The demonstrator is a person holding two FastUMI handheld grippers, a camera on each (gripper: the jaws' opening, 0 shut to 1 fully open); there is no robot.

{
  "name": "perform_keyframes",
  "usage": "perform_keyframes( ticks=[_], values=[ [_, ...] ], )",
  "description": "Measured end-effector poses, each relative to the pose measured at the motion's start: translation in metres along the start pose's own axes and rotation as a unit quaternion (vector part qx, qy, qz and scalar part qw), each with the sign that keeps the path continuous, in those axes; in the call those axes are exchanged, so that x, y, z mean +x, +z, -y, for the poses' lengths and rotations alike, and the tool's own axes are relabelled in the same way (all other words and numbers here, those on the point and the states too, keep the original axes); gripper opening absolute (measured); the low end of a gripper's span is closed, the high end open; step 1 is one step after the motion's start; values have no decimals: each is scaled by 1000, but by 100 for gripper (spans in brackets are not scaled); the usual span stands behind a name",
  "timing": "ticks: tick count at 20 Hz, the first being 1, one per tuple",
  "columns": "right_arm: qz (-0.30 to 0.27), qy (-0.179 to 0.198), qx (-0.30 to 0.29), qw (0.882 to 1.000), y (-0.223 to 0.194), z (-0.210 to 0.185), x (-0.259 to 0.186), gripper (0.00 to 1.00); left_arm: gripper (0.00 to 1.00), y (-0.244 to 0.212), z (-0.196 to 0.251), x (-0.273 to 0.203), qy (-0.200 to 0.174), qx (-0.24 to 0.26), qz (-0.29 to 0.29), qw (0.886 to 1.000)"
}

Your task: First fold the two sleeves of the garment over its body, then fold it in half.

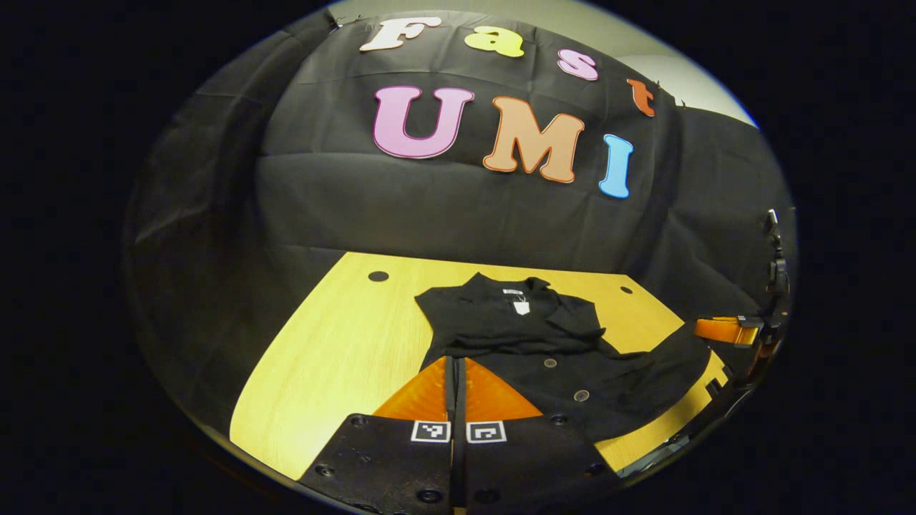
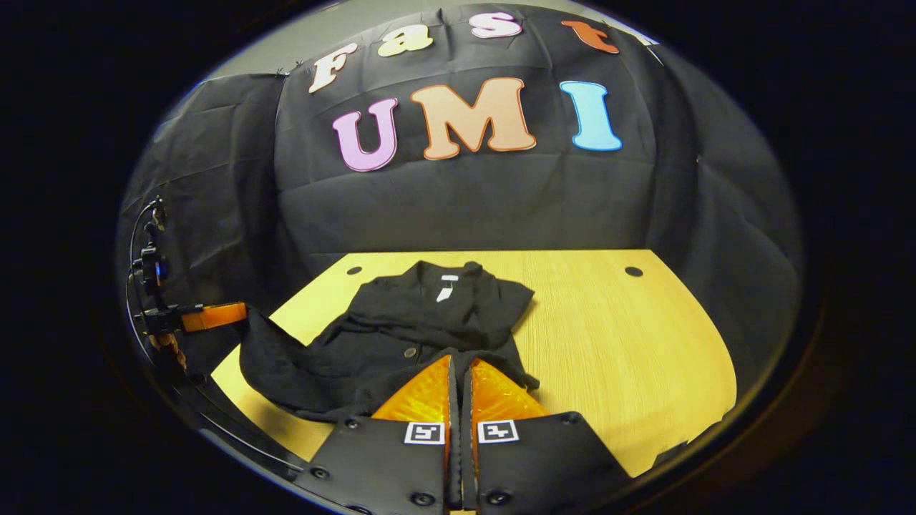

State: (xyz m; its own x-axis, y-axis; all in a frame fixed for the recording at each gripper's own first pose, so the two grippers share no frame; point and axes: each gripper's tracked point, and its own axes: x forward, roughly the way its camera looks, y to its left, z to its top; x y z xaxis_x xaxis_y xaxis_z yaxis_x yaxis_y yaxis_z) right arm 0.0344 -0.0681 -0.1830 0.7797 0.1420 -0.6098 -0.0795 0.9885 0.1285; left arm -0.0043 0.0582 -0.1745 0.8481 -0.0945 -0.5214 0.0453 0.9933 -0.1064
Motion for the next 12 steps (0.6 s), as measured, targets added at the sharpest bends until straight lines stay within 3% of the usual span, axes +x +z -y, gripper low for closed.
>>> perform_keyframes(
  ticks=[12],
  values=[
    [26, 24, 15, 999, 89, 38, 73, 3, 0, 67, -3, 93, 35, 65, 37, 997]
  ],
)
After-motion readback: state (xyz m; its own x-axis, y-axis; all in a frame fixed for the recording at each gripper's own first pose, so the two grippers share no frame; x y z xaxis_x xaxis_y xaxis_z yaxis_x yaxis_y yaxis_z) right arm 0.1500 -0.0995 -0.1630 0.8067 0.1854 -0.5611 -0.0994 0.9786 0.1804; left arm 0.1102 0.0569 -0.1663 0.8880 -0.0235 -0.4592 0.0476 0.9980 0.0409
